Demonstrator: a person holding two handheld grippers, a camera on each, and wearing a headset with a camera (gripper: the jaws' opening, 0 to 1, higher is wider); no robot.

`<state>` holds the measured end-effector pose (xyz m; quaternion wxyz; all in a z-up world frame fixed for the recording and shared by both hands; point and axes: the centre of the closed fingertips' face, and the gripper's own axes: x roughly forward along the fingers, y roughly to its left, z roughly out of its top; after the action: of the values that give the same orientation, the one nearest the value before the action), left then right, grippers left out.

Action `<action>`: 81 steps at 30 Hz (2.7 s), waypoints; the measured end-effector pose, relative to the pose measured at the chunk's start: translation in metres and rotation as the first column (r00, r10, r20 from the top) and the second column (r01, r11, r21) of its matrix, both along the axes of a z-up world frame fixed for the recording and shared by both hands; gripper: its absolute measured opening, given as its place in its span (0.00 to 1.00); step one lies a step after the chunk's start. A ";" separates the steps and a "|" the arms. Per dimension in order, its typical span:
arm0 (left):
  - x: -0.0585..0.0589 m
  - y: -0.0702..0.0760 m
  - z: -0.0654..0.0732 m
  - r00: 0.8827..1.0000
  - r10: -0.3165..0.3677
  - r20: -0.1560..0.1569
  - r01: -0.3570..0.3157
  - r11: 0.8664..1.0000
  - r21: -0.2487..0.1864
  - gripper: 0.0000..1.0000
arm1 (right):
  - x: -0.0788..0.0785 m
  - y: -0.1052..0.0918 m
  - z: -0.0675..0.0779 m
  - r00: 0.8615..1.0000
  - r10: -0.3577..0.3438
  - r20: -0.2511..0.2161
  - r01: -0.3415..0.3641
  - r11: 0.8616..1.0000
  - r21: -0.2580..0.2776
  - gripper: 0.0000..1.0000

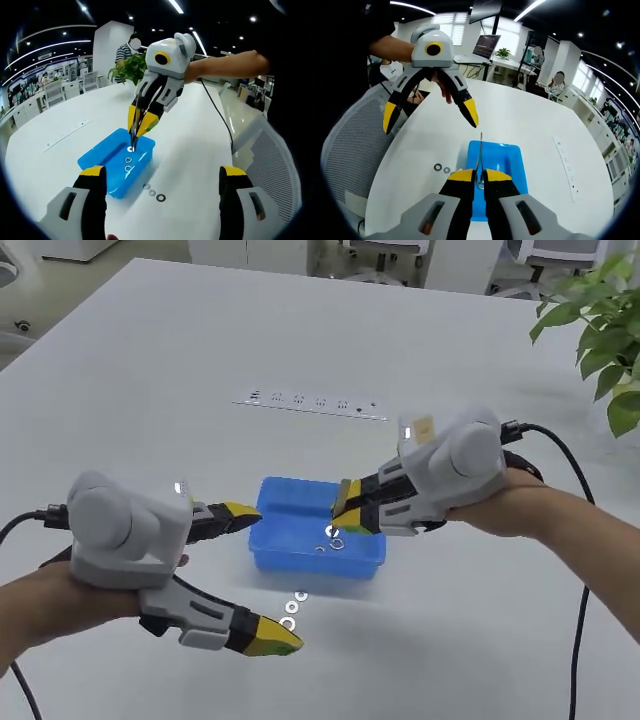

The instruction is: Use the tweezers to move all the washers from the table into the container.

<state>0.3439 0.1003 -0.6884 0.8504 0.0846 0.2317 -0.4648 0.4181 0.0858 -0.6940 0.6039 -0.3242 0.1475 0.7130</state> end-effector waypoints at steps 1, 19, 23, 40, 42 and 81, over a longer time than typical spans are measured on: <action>0.000 0.000 0.001 1.000 0.001 0.002 -0.001 1.000 -0.002 0.99 | 0.001 0.000 -0.002 1.000 -0.001 0.000 0.001 1.000 -0.002 0.07; 0.008 0.003 0.002 1.000 0.018 0.006 -0.018 1.000 -0.019 0.99 | 0.008 -0.005 -0.041 0.998 -0.023 -0.056 0.020 0.999 -0.042 0.07; 0.011 0.003 0.001 1.000 0.014 0.004 -0.014 1.000 -0.015 0.99 | 0.010 -0.006 -0.047 0.998 -0.026 -0.066 0.023 0.998 -0.051 0.08; 0.033 -0.007 0.008 0.999 -0.042 0.020 0.042 0.999 -0.019 0.79 | 0.013 -0.007 -0.058 0.994 -0.044 -0.098 0.037 0.997 -0.072 0.08; 0.035 -0.010 0.009 0.998 -0.057 0.020 0.057 0.998 -0.017 0.74 | 0.013 -0.007 -0.059 0.994 -0.046 -0.101 0.039 0.997 -0.074 0.08; 0.090 -0.044 0.000 0.972 -0.220 0.082 0.211 0.972 0.108 0.10 | 0.011 -0.008 -0.061 0.998 -0.003 -0.066 -0.003 0.996 -0.094 0.08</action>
<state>0.4337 0.0560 -0.6888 0.7995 0.1725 0.2038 -0.5381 0.4287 0.0781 -0.7546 0.5826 -0.3286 0.2009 0.7157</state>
